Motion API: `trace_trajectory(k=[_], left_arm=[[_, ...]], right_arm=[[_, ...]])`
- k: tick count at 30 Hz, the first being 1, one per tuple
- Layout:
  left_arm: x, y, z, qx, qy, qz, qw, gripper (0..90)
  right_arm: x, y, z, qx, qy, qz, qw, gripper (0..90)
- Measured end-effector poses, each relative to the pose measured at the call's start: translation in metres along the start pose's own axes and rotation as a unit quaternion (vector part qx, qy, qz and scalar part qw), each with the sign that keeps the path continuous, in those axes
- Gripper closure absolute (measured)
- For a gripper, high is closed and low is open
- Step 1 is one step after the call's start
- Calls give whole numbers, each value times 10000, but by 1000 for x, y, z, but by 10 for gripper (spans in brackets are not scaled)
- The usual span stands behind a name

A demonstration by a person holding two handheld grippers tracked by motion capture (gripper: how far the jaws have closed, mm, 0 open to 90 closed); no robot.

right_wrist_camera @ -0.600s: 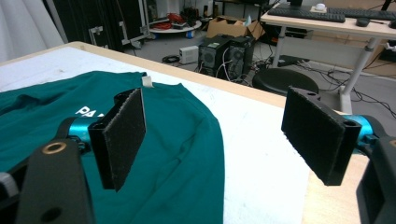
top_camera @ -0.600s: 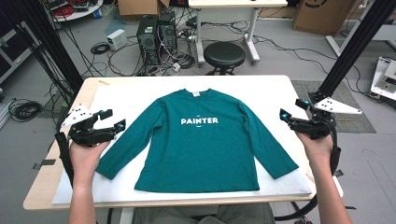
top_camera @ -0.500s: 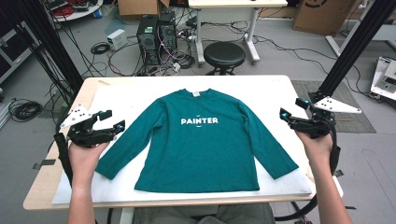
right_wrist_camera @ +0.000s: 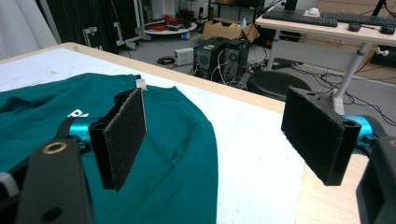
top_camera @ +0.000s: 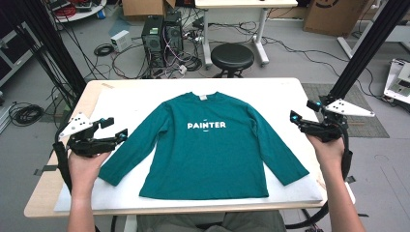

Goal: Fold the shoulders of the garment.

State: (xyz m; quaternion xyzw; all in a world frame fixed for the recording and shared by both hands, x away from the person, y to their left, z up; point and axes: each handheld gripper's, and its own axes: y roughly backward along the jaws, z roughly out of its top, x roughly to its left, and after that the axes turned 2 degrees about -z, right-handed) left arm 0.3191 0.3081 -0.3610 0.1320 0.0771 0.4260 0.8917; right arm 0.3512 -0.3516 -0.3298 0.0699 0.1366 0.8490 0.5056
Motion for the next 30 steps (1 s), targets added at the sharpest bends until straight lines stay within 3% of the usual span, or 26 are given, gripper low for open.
trace_trajectory(k=[8, 16, 22, 26, 27, 28, 30], left_arm=[[-4, 16, -14, 48, 47, 232, 9997, 250], [-10, 35, -31, 438, 182, 525, 9975, 251], [-5, 45, -56, 844, 365, 777, 9927, 267], [2, 51, -76, 1065, 629, 888, 9883, 336], [2, 51, -76, 1065, 629, 888, 9883, 360], [6, 53, -83, 1205, 740, 961, 9853, 387], [7, 53, -85, 1235, 768, 1002, 9843, 410]], right_arm=[[3, 5, -1, 3, 23, -28, 10000, 231], [6, 12, -4, -32, 71, 64, 9999, 241], [7, 17, -7, -63, 119, 106, 9999, 245], [10, 20, -8, -31, 114, 135, 9998, 246], [11, 21, -8, -24, 117, 135, 9998, 246], [11, 22, -9, -15, 116, 138, 9998, 246], [11, 22, -9, -18, 129, 136, 9998, 247]])
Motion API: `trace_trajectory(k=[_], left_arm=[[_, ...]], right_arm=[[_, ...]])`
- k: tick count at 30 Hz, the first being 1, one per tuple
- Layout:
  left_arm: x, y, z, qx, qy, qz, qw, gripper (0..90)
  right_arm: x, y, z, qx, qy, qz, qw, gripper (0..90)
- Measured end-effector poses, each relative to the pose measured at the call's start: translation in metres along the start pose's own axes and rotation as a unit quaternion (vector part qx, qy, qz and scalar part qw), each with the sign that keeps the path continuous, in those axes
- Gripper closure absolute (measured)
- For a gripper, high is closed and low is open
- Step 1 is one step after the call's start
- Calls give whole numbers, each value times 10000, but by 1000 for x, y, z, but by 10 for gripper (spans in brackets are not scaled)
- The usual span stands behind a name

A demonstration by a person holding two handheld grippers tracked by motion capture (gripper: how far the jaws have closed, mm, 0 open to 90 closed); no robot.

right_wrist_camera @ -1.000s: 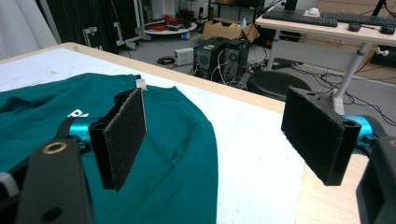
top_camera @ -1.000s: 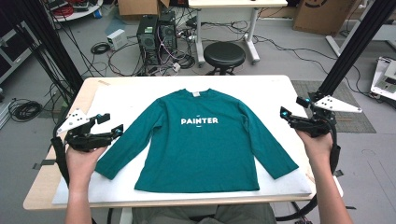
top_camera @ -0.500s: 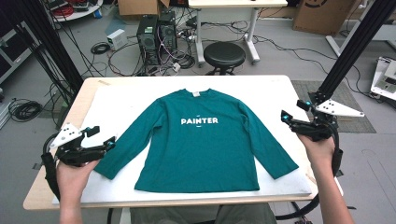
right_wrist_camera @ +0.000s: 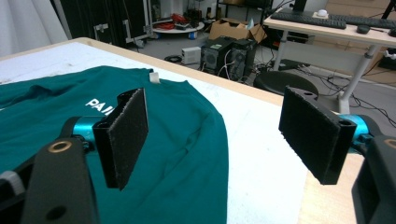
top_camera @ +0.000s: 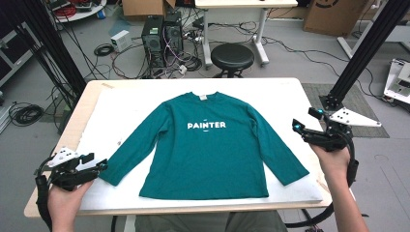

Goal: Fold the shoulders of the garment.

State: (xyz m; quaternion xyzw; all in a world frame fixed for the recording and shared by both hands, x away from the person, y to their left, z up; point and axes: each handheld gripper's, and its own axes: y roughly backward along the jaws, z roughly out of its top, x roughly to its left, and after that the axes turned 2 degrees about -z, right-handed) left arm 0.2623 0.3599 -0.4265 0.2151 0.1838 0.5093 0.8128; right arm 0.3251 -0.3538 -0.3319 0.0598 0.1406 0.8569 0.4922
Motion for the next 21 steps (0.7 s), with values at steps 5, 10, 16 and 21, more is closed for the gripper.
trace_trajectory(k=[5, 10, 16, 21], left_arm=[[9, 2, -10, 160, 205, 65, 9996, 538], [14, 0, -17, 362, 253, 79, 9990, 583], [17, 1, -23, 500, 337, 139, 9981, 587], [15, -1, -24, 576, 329, 100, 9978, 603]], right_arm=[[0, 2, 0, 3, 1, -8, 10000, 248], [0, 1, -1, 28, 42, -16, 10000, 249], [0, 0, -2, 65, 71, -30, 9999, 250], [2, -1, -2, 84, 65, -21, 9999, 252]])
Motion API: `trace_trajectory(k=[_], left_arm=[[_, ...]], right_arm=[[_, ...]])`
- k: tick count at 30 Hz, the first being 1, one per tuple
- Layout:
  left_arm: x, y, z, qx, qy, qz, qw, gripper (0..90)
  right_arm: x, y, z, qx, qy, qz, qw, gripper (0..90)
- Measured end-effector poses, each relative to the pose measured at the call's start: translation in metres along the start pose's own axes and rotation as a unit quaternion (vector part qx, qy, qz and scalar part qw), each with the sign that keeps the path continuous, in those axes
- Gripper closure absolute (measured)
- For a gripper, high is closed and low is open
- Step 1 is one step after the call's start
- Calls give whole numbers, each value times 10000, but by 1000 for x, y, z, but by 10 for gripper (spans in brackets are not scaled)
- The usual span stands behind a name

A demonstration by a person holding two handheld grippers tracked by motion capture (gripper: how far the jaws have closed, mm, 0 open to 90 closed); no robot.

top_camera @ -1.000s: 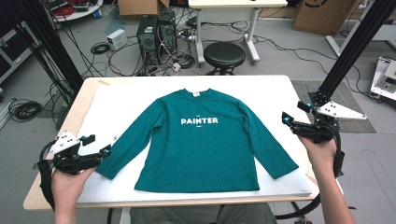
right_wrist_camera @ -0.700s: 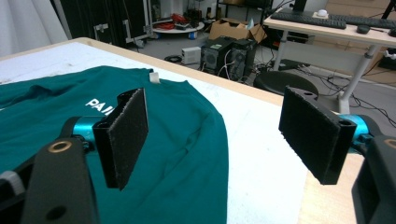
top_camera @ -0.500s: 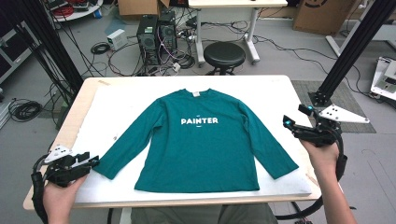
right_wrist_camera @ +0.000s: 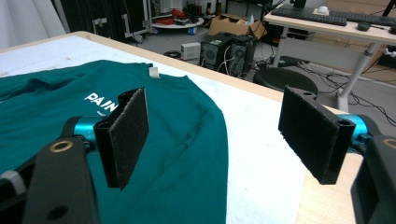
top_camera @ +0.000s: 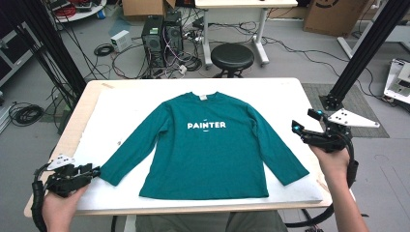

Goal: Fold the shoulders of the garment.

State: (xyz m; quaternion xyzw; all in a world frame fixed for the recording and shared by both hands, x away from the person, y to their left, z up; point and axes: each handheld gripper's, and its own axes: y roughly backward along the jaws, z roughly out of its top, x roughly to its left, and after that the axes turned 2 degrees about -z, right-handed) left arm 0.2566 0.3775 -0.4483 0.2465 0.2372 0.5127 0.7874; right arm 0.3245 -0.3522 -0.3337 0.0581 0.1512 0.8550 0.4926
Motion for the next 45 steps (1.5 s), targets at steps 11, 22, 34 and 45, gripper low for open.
trace_trajectory(k=[11, 22, 34, 45], left_arm=[[-3, 1, -1, 57, -20, -133, 9999, 703], [-9, -1, 4, 144, 1, -210, 9997, 861], [-18, 20, 23, -844, 67, -806, 9931, 868], [-76, 29, 71, -1377, -793, -1724, 9721, 869]], right_arm=[[1, -1, 0, 25, 23, 1, 10000, 254], [6, -6, 0, 88, 99, 60, 9999, 257], [3, -3, 0, 50, 34, 14, 10000, 258], [4, -3, 1, 58, 20, 28, 10000, 259]])
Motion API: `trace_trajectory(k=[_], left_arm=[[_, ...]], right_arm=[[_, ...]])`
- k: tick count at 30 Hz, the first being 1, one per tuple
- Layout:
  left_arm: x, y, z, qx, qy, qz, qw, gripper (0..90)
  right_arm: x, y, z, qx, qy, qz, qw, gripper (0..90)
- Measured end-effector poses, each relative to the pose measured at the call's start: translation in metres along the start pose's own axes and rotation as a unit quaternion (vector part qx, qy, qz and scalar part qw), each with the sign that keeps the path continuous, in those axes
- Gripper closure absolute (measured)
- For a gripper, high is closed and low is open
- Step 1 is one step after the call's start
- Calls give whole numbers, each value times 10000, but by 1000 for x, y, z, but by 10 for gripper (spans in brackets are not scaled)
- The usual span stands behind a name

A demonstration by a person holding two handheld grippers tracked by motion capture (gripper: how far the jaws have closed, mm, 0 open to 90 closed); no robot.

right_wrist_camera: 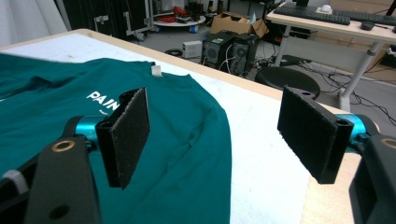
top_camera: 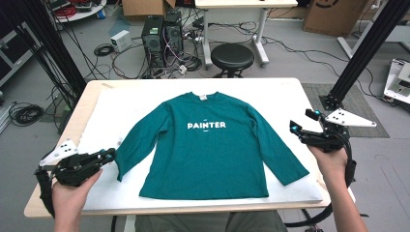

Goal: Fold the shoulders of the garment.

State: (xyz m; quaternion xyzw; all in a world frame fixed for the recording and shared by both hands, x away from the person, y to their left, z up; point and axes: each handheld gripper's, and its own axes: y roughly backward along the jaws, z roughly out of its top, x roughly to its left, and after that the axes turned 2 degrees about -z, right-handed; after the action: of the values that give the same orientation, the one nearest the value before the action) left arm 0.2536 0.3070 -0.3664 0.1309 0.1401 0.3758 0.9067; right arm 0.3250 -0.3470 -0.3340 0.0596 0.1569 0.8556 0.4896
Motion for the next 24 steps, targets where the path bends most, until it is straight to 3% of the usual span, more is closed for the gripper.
trace_trajectory(k=[1, 4, 5, 7, 8, 9, 10, 11, 12, 16, 17, 20, 22, 24], left_arm=[[0, 0, 0, 0, 0, 0, 10000, 869], [-24, -22, 17, 76, -335, -443, 9984, 869], [-24, -22, 17, 76, -335, -443, 9984, 869], [-41, -41, 23, 169, -454, -785, 9957, 869], [-41, -41, 23, 169, -454, -785, 9957, 869], [-52, -54, 26, 246, -550, -984, 9933, 869], [-52, -54, 26, 246, -550, -984, 9933, 869], [-61, -65, 27, 304, -622, -1159, 9908, 869], [-61, -65, 27, 304, -622, -1159, 9908, 869], [-77, -90, 26, 599, -726, -1471, 9846, 869], [-77, -90, 26, 599, -726, -1471, 9846, 869], [-89, -108, 23, 739, -744, -1648, 9807, 869], [-93, -113, 22, 754, -744, -1686, 9800, 869], [-102, -125, 22, 876, -852, -1844, 9752, 869]], right_arm=[[0, 0, 0, 0, 0, 0, 10000, 259], [0, -1, 0, -9, 33, 7, 10000, 259], [0, -1, 0, -8, 35, 9, 10000, 259], [0, -1, 0, -8, 52, 4, 10000, 259], [0, -1, 0, -9, 51, 6, 10000, 259], [0, -1, 0, -21, 53, 11, 10000, 259], [0, 0, 0, 7, 9, 2, 10000, 259], [0, -1, 0, -7, 58, 10, 10000, 259], [0, -1, 0, -5, 53, 4, 10000, 259], [1, -1, -1, 20, 39, 14, 10000, 259], [1, -1, -1, 31, 25, 18, 10000, 259], [1, -1, -1, 21, 62, 9, 10000, 259], [2, -1, -1, 33, 66, 14, 10000, 259], [3, -2, -1, 35, 68, 11, 10000, 259]])
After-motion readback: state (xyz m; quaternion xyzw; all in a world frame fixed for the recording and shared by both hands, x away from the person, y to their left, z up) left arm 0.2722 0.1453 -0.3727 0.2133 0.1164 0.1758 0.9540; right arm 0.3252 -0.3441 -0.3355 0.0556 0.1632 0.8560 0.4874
